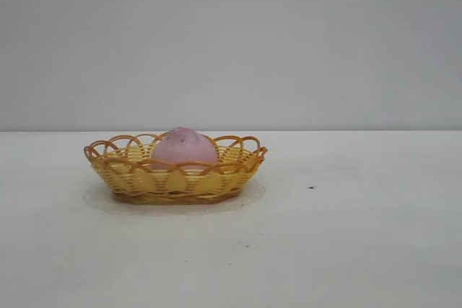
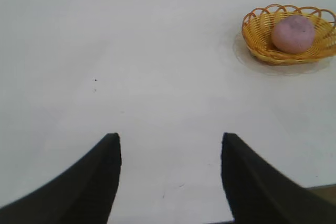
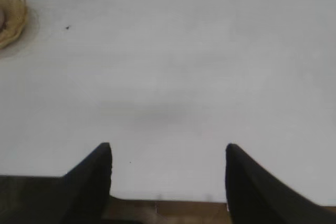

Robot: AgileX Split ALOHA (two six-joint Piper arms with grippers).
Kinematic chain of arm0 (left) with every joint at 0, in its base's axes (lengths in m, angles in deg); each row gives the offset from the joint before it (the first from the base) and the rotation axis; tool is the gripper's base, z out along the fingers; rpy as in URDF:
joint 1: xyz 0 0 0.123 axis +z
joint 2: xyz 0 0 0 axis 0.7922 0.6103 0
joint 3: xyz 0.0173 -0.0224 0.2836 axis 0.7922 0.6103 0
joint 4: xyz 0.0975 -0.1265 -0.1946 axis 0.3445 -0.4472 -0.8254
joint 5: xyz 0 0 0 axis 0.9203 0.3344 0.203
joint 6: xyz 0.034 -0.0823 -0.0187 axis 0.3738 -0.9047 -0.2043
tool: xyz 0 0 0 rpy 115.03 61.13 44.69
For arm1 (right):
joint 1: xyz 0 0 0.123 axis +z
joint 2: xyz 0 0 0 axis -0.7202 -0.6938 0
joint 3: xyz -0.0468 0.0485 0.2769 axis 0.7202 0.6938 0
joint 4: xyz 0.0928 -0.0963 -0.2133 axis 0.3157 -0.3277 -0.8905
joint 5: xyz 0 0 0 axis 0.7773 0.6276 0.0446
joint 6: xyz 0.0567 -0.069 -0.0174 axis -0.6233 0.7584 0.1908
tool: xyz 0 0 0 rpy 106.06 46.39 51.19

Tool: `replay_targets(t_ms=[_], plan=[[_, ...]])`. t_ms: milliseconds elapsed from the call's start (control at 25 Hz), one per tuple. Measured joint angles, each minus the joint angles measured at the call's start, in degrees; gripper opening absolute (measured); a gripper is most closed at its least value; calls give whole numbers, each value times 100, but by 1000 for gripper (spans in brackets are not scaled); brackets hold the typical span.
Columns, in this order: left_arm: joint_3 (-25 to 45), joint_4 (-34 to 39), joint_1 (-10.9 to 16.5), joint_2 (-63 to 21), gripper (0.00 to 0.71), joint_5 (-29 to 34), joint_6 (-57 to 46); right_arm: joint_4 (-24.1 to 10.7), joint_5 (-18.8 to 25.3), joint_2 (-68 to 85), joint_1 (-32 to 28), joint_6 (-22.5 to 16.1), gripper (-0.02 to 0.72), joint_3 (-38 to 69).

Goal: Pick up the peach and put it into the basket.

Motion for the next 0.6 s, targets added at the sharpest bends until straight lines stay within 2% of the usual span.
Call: replay_targets(t_ms=[600], plan=[[0,0,0,0,372,0,0,0,-33,57,0,9,442,0]])
